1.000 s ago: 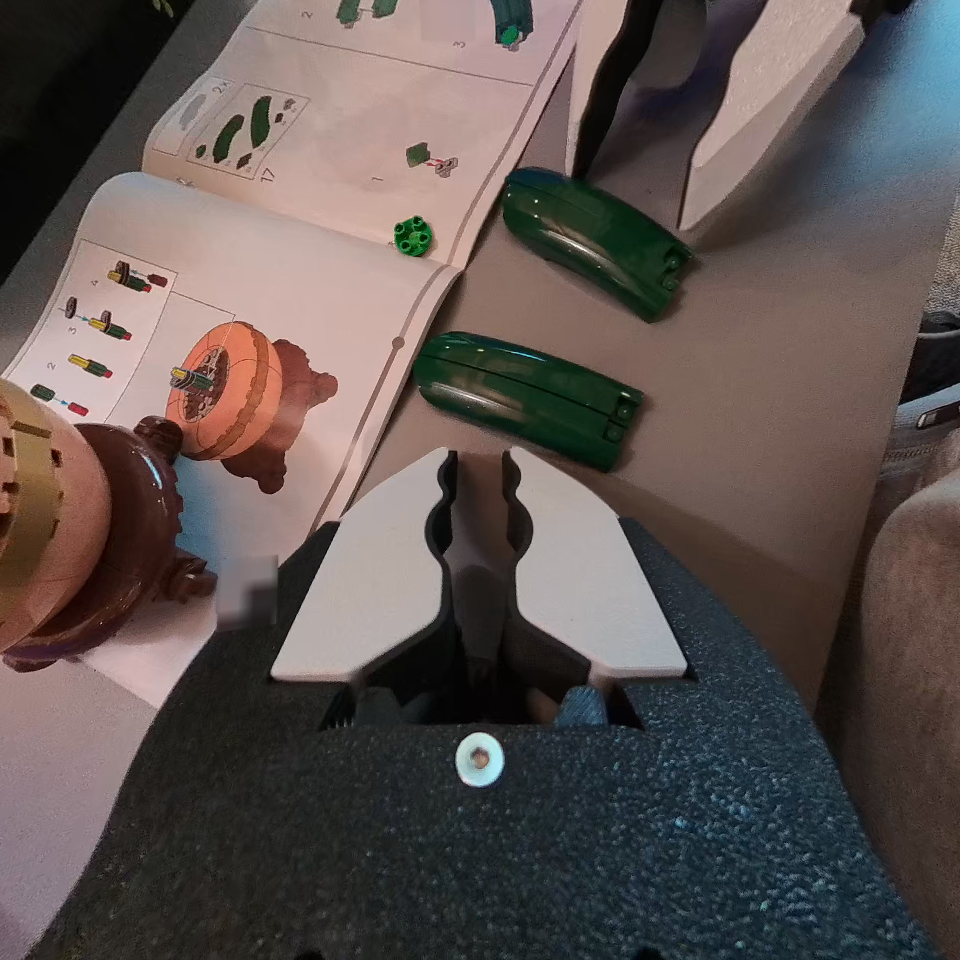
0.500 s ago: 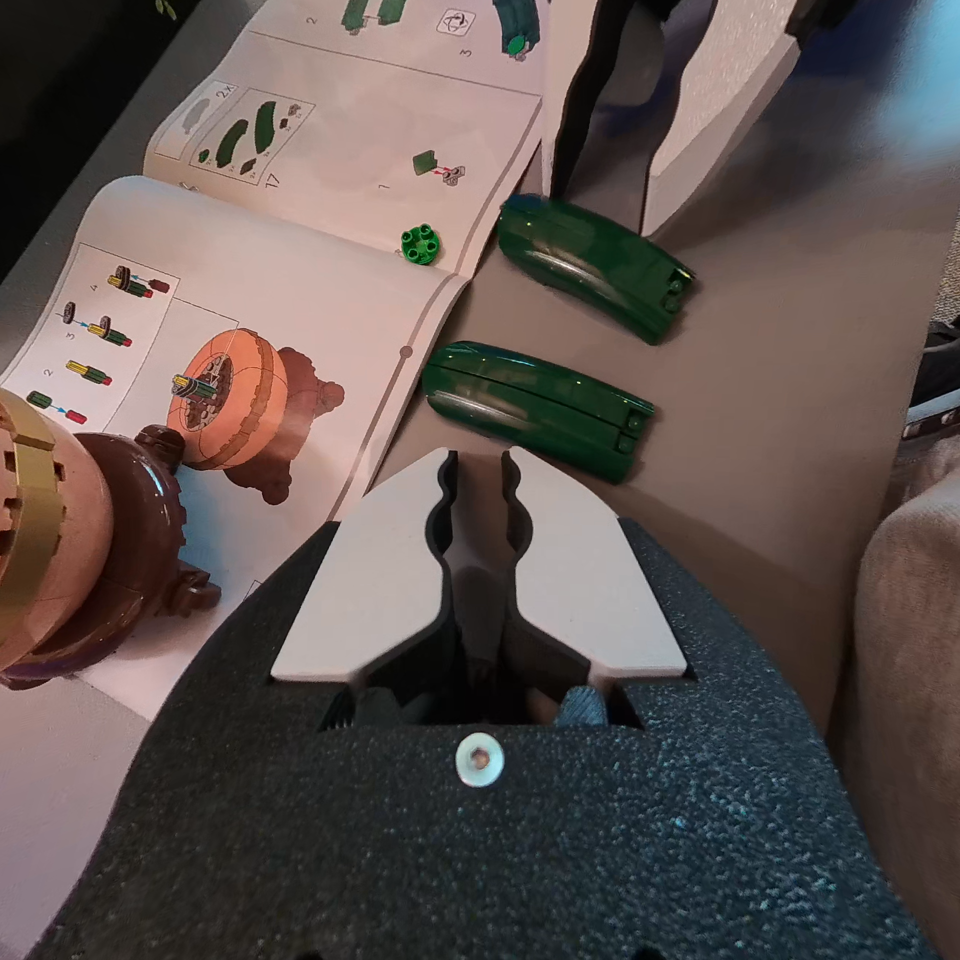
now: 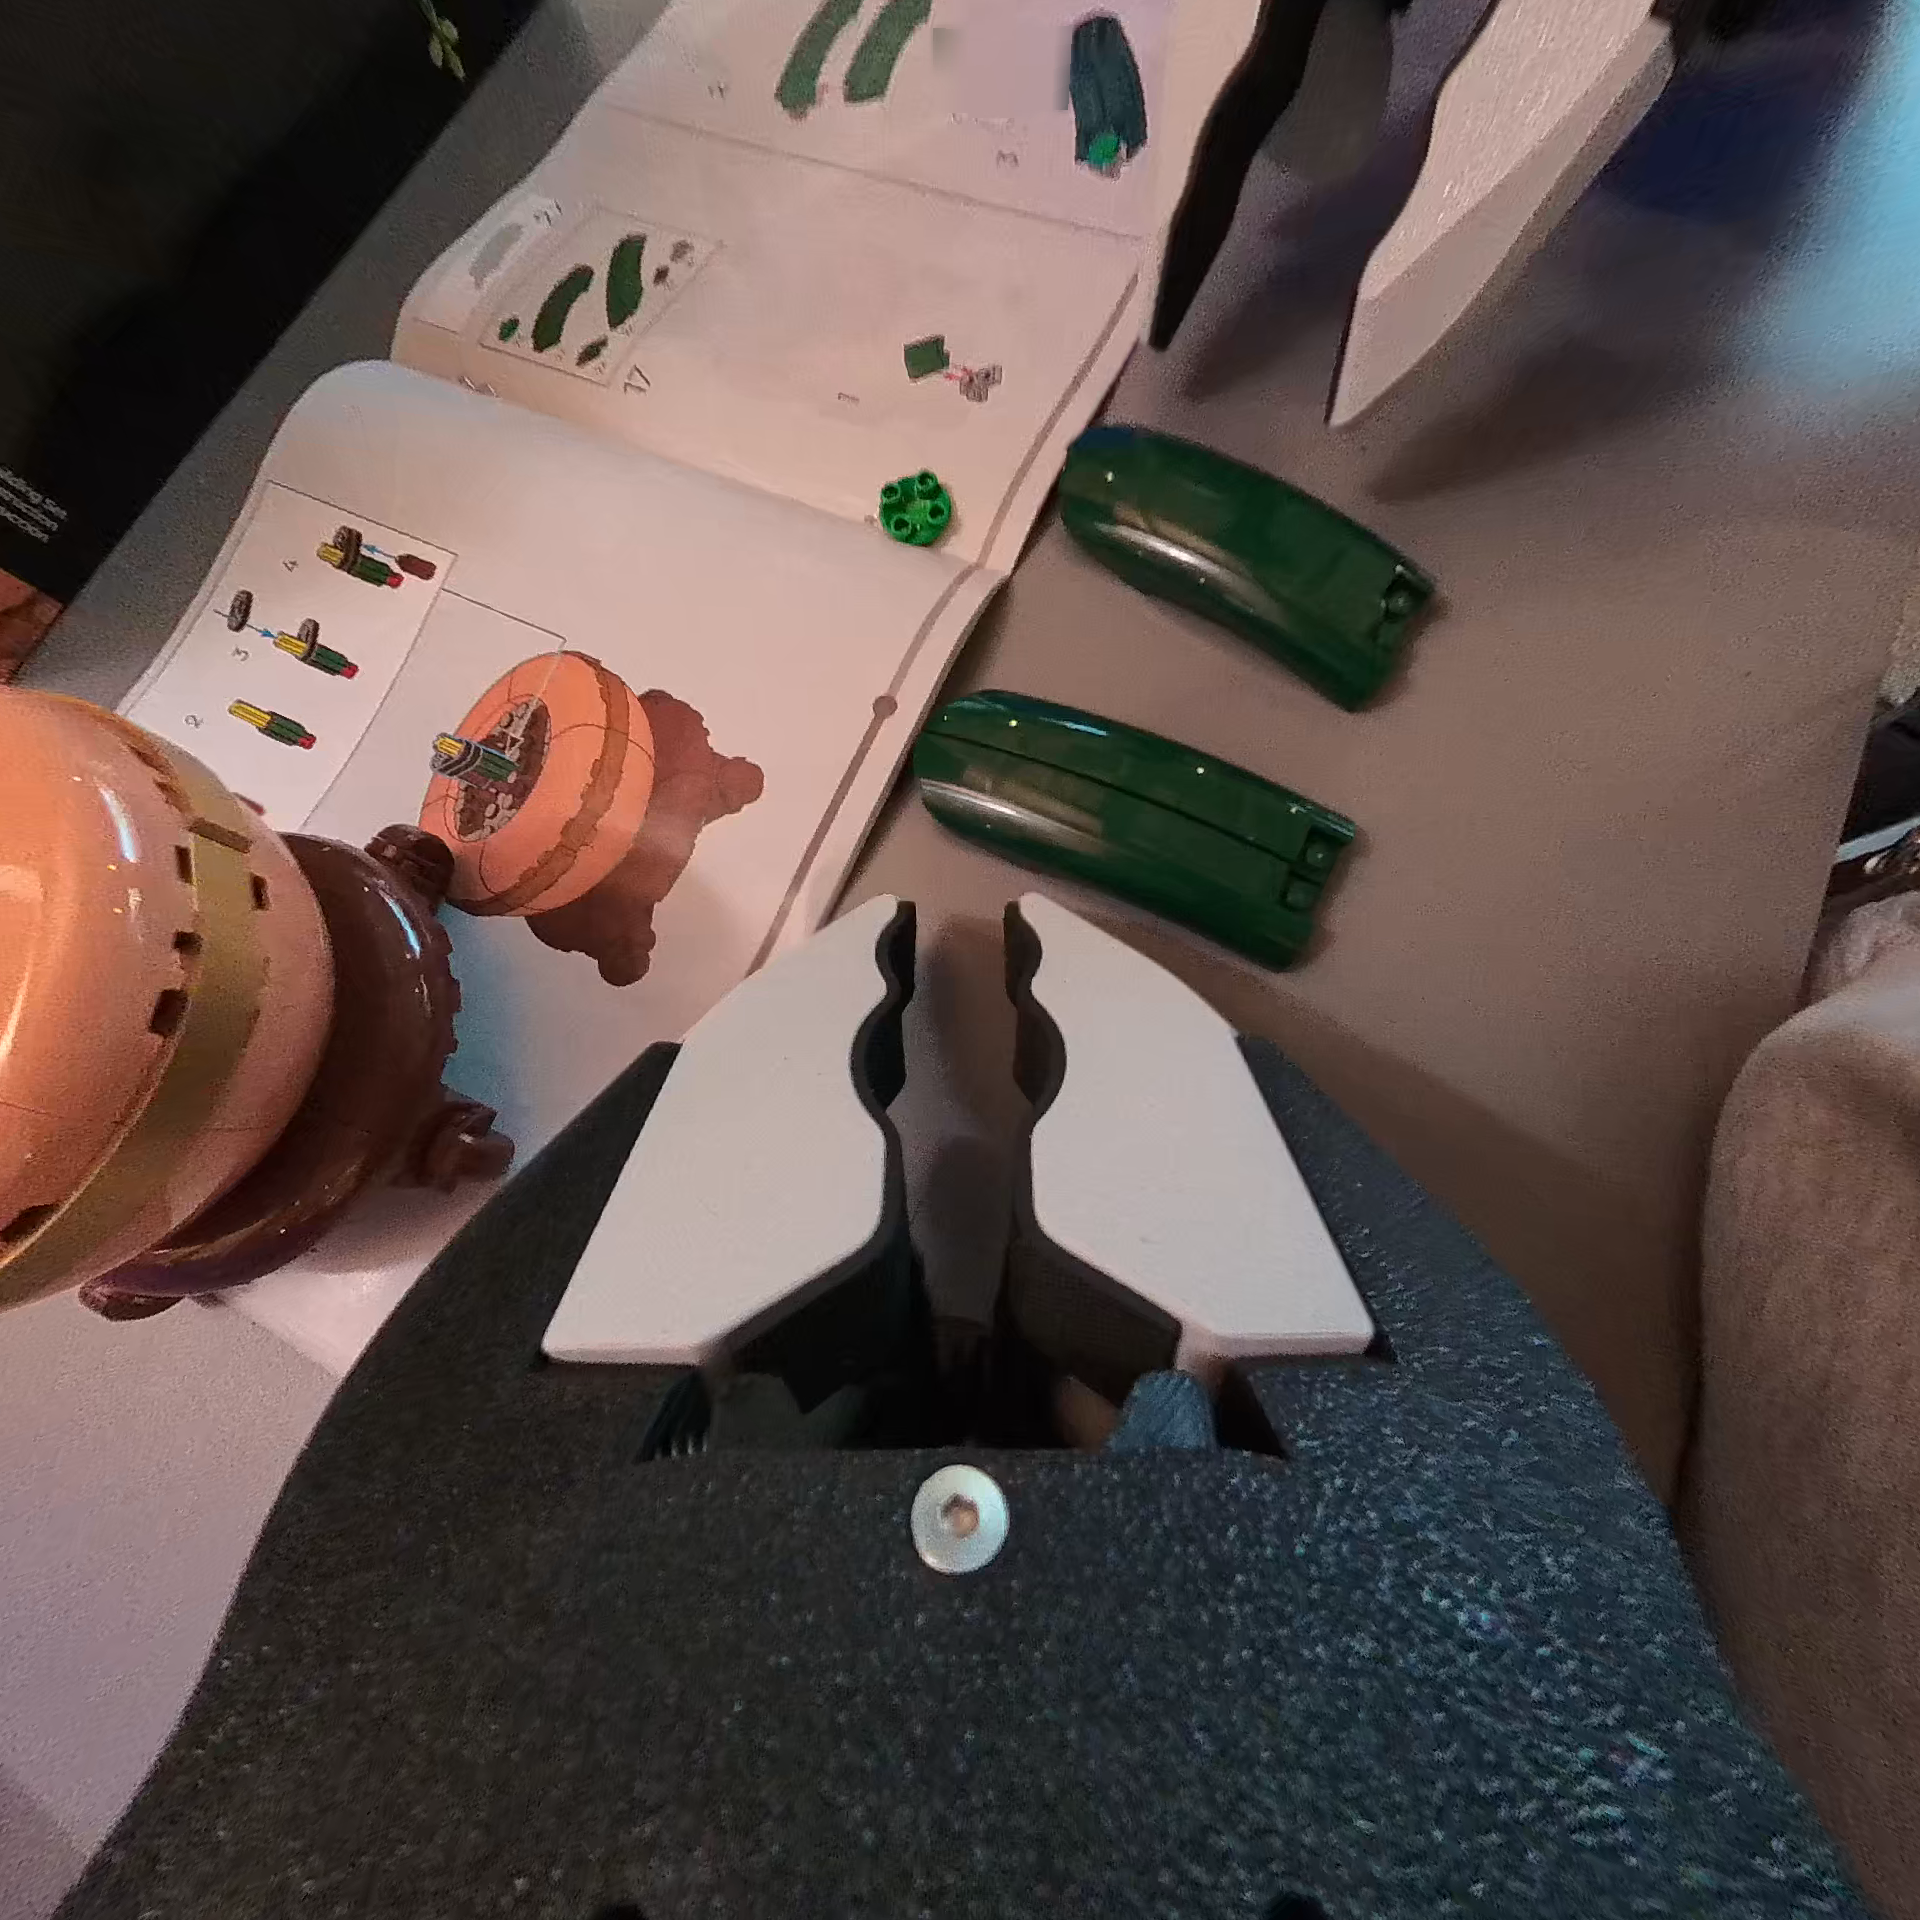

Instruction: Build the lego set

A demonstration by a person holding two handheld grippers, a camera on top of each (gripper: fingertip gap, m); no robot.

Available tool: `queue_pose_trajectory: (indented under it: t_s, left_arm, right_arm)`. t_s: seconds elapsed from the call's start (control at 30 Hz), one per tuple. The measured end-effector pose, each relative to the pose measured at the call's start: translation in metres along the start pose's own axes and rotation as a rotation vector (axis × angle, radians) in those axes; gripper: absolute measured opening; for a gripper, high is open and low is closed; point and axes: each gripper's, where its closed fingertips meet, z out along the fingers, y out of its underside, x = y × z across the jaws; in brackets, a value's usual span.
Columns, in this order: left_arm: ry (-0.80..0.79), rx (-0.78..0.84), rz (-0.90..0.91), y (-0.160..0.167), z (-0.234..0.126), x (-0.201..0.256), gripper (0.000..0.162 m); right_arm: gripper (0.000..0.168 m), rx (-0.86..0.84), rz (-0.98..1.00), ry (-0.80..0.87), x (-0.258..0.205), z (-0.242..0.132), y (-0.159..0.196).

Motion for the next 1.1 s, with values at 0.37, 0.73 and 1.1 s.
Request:
queue_pose_trajectory:
  t_s: [0.37,0.73,1.1]
  left_arm:
    - [0.040,0.134,-0.079,-0.019,-0.006,0.000,0.018]
    - [0.099,0.167,-0.067,-0.024,-0.004,0.010,0.045]
    - [0.160,0.144,-0.024,-0.020,-0.005,0.021,0.059]
  right_arm:
    - [0.052,0.048,0.028,-0.008,-0.002,0.008,-0.006]
    - [0.053,0.061,0.021,0.001,-0.002,0.010,-0.008]
    - [0.066,0.063,-0.013,-0.006,-0.006,0.007,-0.007]
